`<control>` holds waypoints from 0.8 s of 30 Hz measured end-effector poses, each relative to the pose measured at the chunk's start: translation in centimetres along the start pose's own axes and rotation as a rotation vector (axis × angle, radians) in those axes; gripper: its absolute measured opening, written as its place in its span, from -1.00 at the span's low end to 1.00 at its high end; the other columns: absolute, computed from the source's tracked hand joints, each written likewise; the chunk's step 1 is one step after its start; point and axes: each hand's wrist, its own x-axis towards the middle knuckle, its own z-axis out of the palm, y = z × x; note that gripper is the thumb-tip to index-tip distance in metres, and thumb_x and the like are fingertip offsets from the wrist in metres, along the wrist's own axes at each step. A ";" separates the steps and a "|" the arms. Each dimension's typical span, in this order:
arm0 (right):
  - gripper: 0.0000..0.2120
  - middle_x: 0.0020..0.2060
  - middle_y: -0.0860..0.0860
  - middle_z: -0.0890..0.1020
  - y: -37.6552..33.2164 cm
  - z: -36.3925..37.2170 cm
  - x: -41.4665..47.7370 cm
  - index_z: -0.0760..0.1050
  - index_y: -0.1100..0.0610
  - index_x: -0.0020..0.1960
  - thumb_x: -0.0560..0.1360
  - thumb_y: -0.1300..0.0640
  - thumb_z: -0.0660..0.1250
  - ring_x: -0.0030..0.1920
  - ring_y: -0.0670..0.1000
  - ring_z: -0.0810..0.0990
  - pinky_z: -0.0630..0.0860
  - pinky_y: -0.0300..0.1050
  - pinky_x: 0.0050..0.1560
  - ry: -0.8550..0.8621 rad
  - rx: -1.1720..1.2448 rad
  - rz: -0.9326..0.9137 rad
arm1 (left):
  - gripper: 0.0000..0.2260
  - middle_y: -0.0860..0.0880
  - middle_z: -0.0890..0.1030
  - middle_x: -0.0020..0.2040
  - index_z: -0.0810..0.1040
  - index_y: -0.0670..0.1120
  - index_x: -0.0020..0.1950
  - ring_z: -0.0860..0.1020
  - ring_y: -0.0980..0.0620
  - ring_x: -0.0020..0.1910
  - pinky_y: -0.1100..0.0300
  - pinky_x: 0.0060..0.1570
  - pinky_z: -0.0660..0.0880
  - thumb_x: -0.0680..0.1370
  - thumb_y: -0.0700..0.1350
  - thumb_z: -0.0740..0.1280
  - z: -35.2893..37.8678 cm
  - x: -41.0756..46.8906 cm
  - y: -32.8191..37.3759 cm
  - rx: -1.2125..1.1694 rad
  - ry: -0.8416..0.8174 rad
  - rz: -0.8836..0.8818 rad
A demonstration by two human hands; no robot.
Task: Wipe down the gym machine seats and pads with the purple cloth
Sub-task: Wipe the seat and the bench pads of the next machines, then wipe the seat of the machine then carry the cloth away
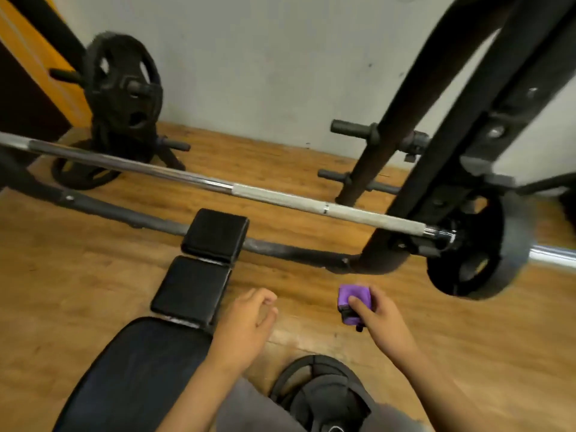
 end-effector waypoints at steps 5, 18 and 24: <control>-0.83 -0.32 0.03 0.63 11.2 -13.8 -5.5 0.54 0.13 0.01 0.56 0.34 0.24 -0.43 -0.12 0.57 0.46 -0.16 -0.41 0.069 0.120 0.103 | -0.86 0.24 0.49 0.07 0.49 0.11 0.14 0.47 0.27 0.07 0.26 0.08 0.47 0.59 -0.03 0.28 12.4 0.3 12.7 0.005 -0.116 0.149; -0.71 -0.44 0.05 0.51 31.0 -48.5 -22.4 0.49 0.17 -0.21 0.64 0.11 0.16 -0.52 -0.15 0.46 0.39 -0.32 -0.47 0.819 0.529 0.297 | -0.89 0.17 0.55 0.03 0.53 0.07 0.07 0.50 0.21 0.07 0.20 0.09 0.45 0.57 -0.08 0.32 39.3 -2.4 41.6 0.186 -0.442 0.526; -0.78 -0.39 0.04 0.52 38.9 -54.6 -27.9 0.49 0.13 -0.15 0.62 0.07 0.21 -0.46 -0.09 0.47 0.37 -0.29 -0.45 0.978 0.583 0.414 | -0.70 0.07 0.55 0.23 0.47 0.05 0.31 0.48 0.08 0.26 0.10 0.26 0.40 0.58 0.00 0.28 51.9 -2.1 50.1 0.400 -0.698 0.756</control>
